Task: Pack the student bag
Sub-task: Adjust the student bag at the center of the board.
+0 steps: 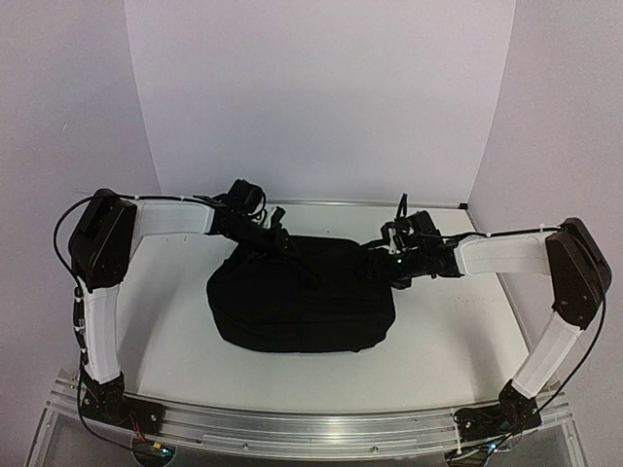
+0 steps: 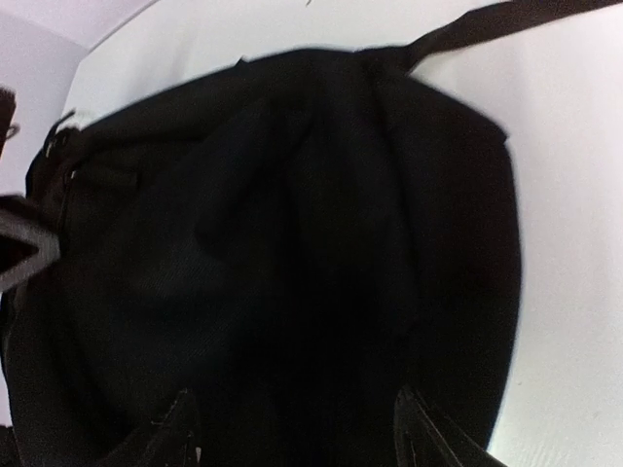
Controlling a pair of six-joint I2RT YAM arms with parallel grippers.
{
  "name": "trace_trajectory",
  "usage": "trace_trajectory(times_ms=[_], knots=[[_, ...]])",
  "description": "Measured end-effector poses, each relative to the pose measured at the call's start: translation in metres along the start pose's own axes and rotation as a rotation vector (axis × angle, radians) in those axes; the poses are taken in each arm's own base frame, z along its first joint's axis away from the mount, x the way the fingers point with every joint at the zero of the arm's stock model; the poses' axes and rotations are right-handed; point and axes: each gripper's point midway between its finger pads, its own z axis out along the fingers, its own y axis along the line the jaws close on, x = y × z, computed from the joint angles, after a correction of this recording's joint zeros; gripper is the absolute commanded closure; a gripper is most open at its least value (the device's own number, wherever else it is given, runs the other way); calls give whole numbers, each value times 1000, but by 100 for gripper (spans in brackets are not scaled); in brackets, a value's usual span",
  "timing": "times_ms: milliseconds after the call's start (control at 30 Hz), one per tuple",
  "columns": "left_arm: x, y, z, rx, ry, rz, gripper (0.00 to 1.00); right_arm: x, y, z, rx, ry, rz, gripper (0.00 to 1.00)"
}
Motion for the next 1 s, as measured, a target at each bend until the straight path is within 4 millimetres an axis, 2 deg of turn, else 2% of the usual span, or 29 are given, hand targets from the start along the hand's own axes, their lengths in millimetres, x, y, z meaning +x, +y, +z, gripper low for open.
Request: trace_trajectory(times_ms=[200, 300, 433, 533, 633, 733, 800, 900, 1000], knots=[[-10, -10, 15, 80, -1, 68, 68, 52, 18, 5, -60, 129, -45, 40], [-18, -17, 25, 135, -2, 120, 68, 76, 37, 2, -98, 168, -71, 41], [-27, -37, 39, 224, 2, 202, 67, 109, 71, -10, -168, 217, -108, 40], [-26, -55, 48, 272, 7, 259, 63, 121, 89, -28, -217, 232, -114, 38], [-25, -65, 50, 288, -5, 305, 55, 111, 102, -51, -240, 184, -106, 33], [-27, -69, 48, 266, -32, 339, 41, 87, 102, -74, -204, 96, -94, 30], [-30, -69, 41, 225, -61, 353, 32, 70, 103, -87, -175, 38, -91, 30], [-35, -75, 15, 163, -117, 368, 23, 40, 102, -98, -135, -40, -86, 32], [-39, -88, -27, 117, -196, 376, 18, 14, 92, -100, -87, -86, -86, 35]])
